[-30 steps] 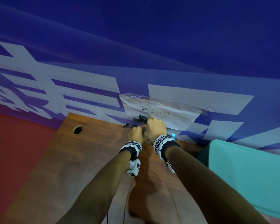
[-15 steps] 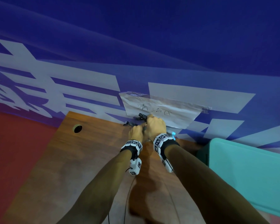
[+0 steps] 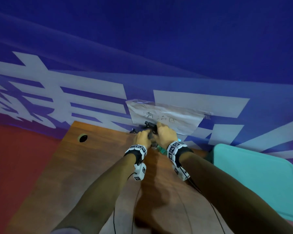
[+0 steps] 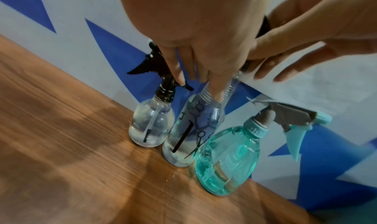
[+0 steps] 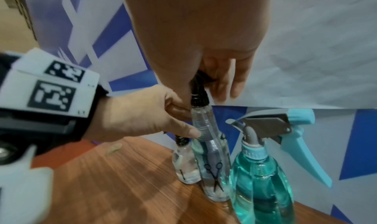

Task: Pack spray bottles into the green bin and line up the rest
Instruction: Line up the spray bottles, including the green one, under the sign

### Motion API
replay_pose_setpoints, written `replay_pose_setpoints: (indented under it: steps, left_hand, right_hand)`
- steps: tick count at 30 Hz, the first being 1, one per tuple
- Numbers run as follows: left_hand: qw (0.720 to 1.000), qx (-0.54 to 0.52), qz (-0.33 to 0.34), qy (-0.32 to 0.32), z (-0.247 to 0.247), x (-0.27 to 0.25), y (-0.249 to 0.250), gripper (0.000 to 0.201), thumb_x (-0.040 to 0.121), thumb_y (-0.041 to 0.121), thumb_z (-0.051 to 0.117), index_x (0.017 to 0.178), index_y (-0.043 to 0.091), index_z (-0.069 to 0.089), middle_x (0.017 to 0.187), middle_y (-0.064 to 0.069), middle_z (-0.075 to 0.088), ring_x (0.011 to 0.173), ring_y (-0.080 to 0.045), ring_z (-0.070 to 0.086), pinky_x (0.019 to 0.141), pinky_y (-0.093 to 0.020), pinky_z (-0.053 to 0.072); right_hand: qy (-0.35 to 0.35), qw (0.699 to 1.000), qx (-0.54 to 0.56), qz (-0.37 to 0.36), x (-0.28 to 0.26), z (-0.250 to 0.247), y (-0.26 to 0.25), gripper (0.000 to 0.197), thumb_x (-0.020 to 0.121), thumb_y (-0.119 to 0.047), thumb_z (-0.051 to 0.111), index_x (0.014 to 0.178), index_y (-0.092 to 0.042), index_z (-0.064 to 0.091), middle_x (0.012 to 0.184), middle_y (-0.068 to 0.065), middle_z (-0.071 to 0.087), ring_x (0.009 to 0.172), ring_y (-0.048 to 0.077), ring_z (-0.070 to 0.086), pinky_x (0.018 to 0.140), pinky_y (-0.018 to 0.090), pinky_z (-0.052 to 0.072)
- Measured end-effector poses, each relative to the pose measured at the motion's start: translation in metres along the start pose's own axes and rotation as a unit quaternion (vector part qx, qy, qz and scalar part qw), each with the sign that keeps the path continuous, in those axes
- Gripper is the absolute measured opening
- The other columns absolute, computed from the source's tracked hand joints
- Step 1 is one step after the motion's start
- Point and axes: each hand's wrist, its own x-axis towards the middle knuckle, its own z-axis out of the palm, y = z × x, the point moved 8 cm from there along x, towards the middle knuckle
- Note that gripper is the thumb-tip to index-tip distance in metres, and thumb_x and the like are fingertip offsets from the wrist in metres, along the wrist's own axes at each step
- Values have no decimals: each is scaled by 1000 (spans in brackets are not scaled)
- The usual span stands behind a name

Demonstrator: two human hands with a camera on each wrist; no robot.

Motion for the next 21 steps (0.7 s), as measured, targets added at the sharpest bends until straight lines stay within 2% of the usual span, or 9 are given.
replay_pose_setpoints:
  steps: [3, 5, 7, 9, 11, 12, 16, 19, 21]
  left_hand:
    - [998, -55, 16, 37, -11, -17, -9, 54, 83, 16, 75, 133, 30, 61, 115, -2, 72, 100, -24, 67, 85, -33, 55]
    - [992, -96, 27, 74, -21, -32, -18, 51, 83, 12, 75, 131, 27, 63, 109, 1, 72, 92, -18, 66, 84, -32, 55]
    - [988, -111, 31, 107, -26, -46, -33, 39, 83, 10, 76, 119, 22, 69, 101, 2, 75, 83, -13, 67, 84, -28, 53]
    - [988, -103, 25, 113, -28, -60, -46, 28, 83, 9, 75, 109, 21, 72, 94, 6, 75, 77, -7, 65, 82, -20, 50]
    - [989, -103, 13, 103, -26, -69, -60, 25, 83, 5, 75, 104, 18, 72, 86, 7, 74, 74, -5, 63, 81, -12, 48]
    - [990, -103, 5, 94, -26, -73, -66, 24, 83, 4, 74, 103, 16, 72, 83, 7, 72, 73, -6, 62, 81, -11, 48]
    - [993, -106, -22, 54, -17, -75, -83, 28, 84, 7, 76, 111, 11, 69, 92, -2, 73, 80, -14, 64, 87, -25, 54]
    - [995, -94, -31, 25, -13, -69, -89, 38, 83, 11, 78, 119, 8, 67, 105, -7, 73, 94, -22, 68, 90, -30, 54]
    - [995, -90, -43, 7, -12, -62, -93, 42, 83, 14, 79, 123, 9, 65, 113, -9, 72, 105, -26, 67, 94, -31, 52]
  right_hand:
    - [89, 996, -14, -11, -22, -21, -1, 31, 92, -28, 61, 116, -14, 46, 106, 7, 63, 96, 29, 60, 78, 38, 48]
    - [142, 989, -23, -37, -38, -33, -6, 26, 92, -27, 57, 112, -15, 47, 106, 5, 58, 96, 27, 56, 79, 40, 48]
    - [162, 982, -40, -90, -52, -34, -18, 20, 92, -26, 53, 108, -16, 48, 101, 3, 54, 90, 26, 53, 75, 40, 46]
    - [128, 975, -89, -155, -64, -18, -36, 19, 92, -22, 54, 110, -16, 49, 101, 2, 52, 90, 26, 53, 74, 40, 46]
    - [62, 971, -134, -189, -71, 7, -48, 29, 91, -18, 57, 119, -15, 50, 114, 6, 55, 102, 29, 57, 78, 41, 47]
    - [28, 974, -130, -182, -72, 18, -49, 34, 91, -17, 56, 125, -13, 49, 124, 8, 55, 111, 31, 57, 81, 42, 48]
    - [-62, 993, -50, -89, -55, 53, -43, 56, 93, -21, 59, 143, -11, 36, 152, 11, 35, 132, 33, 47, 92, 47, 51]
    - [-103, 993, -34, -48, -32, 76, -42, 75, 94, -23, 59, 156, -13, 19, 165, 9, 16, 141, 32, 40, 103, 48, 45]
    - [-103, 994, -32, -27, -15, 81, -43, 75, 92, -20, 60, 155, -12, 20, 163, 11, 20, 137, 34, 44, 104, 48, 46]
